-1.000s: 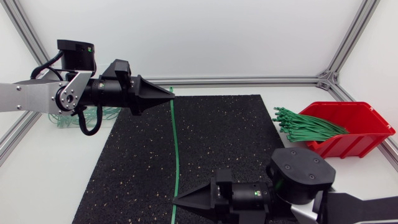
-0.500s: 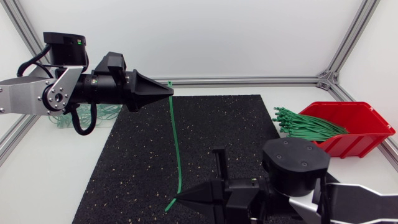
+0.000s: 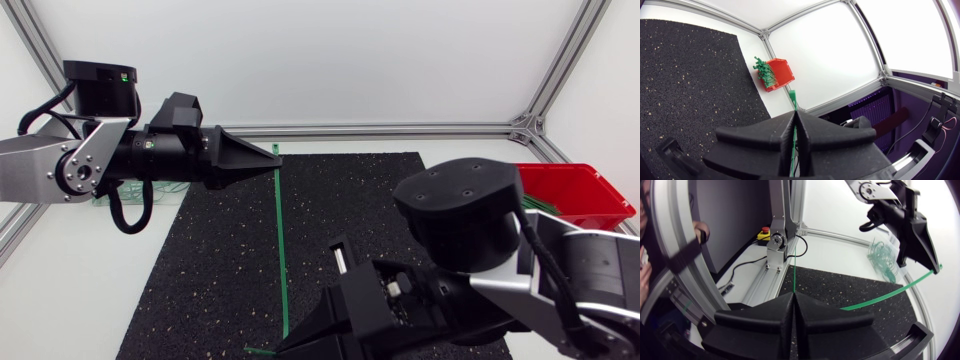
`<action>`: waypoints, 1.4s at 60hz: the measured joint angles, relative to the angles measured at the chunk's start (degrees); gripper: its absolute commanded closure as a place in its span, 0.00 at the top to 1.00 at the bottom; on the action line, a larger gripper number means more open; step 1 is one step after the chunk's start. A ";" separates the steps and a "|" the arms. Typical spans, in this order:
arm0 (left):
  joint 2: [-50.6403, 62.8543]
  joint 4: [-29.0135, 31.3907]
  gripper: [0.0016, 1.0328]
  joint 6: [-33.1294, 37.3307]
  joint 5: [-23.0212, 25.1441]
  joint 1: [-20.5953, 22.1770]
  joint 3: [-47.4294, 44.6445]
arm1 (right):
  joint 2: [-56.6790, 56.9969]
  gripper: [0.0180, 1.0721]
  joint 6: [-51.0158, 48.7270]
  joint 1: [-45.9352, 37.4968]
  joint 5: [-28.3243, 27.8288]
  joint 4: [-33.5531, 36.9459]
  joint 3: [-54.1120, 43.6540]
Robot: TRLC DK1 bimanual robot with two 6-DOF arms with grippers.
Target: Take a green cable tie from the red box, thread the tail through the head to close it, then place it in the transparent bin on the left.
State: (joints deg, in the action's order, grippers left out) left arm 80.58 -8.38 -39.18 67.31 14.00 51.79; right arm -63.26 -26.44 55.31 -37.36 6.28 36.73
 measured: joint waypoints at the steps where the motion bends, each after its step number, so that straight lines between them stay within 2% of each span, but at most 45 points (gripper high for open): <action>1: -0.33 0.00 0.04 0.04 -0.22 0.13 -0.17 | 0.24 0.05 1.44 0.00 -0.11 0.63 0.48; 9: -3.37 0.02 0.04 0.22 -1.70 1.33 -1.81 | 3.02 0.05 13.31 0.00 -0.52 4.70 2.82; 18: -8.20 -0.04 0.04 0.24 -4.66 4.35 -4.17 | 4.83 0.05 21.14 -0.02 -2.21 10.93 6.08; 30: -16.61 -0.17 0.04 -0.26 -9.31 9.46 -6.99 | 4.87 0.05 34.05 -1.44 -11.69 12.94 10.45; 39: -22.51 -0.44 0.04 -2.19 -13.40 13.90 -8.50 | 4.87 0.05 47.12 -3.41 -16.68 13.25 13.14; 45: -26.29 -0.50 0.04 -3.87 -15.72 16.06 -9.38 | 4.87 0.05 54.71 -4.50 -17.75 13.35 14.69; 63: -34.62 -0.94 0.04 -4.79 -24.70 23.74 -13.46 | 5.49 0.05 69.55 -4.70 -18.99 16.61 20.17; 75: -37.07 -4.13 0.04 -4.28 -30.51 28.00 -16.22 | 4.98 0.05 78.05 -7.26 -25.57 17.75 24.33; 84: -37.22 -6.29 0.04 -3.37 -32.30 28.57 -16.50 | 3.19 0.05 82.31 -10.38 -28.87 19.69 27.15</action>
State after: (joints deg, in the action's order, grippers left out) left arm 43.35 -14.68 -42.54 35.00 42.57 35.29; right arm -60.07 55.88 44.93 -66.24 25.98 63.88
